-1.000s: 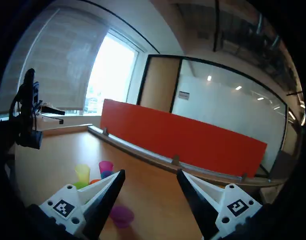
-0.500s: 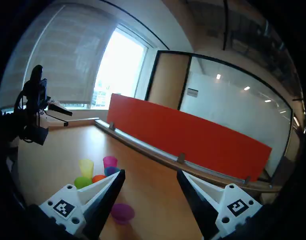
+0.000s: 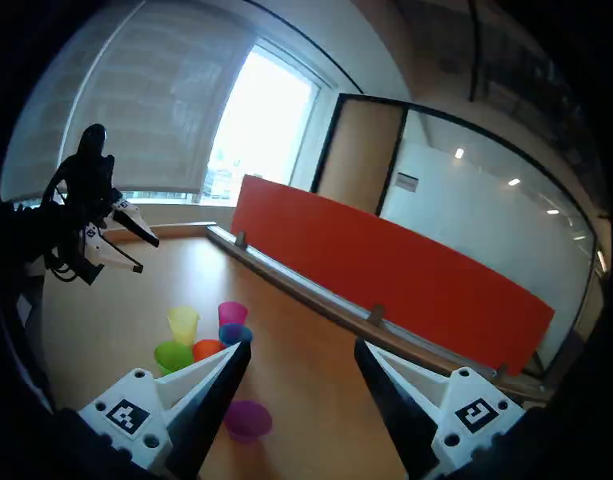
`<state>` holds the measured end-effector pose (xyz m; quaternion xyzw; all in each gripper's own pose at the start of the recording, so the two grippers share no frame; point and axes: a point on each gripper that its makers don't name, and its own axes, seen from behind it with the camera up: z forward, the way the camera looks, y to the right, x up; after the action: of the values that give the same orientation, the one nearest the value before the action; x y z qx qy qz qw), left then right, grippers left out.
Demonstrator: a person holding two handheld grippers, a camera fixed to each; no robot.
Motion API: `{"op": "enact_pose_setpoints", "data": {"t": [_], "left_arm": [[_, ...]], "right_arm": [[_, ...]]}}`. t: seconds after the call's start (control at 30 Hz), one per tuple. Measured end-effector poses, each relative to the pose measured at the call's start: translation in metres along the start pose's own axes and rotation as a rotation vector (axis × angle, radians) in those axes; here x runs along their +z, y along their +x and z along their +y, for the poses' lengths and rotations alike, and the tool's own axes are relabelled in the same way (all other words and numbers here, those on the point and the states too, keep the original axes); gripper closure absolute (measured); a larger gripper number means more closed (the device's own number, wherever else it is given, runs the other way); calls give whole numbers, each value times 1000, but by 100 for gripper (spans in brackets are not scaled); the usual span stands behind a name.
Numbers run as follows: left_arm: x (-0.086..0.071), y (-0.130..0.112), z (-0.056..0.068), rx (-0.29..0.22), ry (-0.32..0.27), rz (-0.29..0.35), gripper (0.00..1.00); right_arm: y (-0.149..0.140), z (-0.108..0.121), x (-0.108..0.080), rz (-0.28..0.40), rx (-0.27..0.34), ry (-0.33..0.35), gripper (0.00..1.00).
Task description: Pour water
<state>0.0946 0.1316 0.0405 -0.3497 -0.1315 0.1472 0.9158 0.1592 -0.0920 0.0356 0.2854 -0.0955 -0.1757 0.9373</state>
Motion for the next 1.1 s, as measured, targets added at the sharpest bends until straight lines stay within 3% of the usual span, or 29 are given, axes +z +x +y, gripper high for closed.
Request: {"op": "enact_pose_setpoints", "data": {"t": [0.2,0.8,1.1], "left_arm": [[10,-9,13,37,-49,-34,7],[43,-54,58,60,-221,-141,7],[59,-74,74,63,-264,-178,7]], "right_arm": [[1,-3,3,-9,10,33,0],[-13,-2,21,-39,-9,68,0],[-24,0,31,-56,-7,77,0]]}}
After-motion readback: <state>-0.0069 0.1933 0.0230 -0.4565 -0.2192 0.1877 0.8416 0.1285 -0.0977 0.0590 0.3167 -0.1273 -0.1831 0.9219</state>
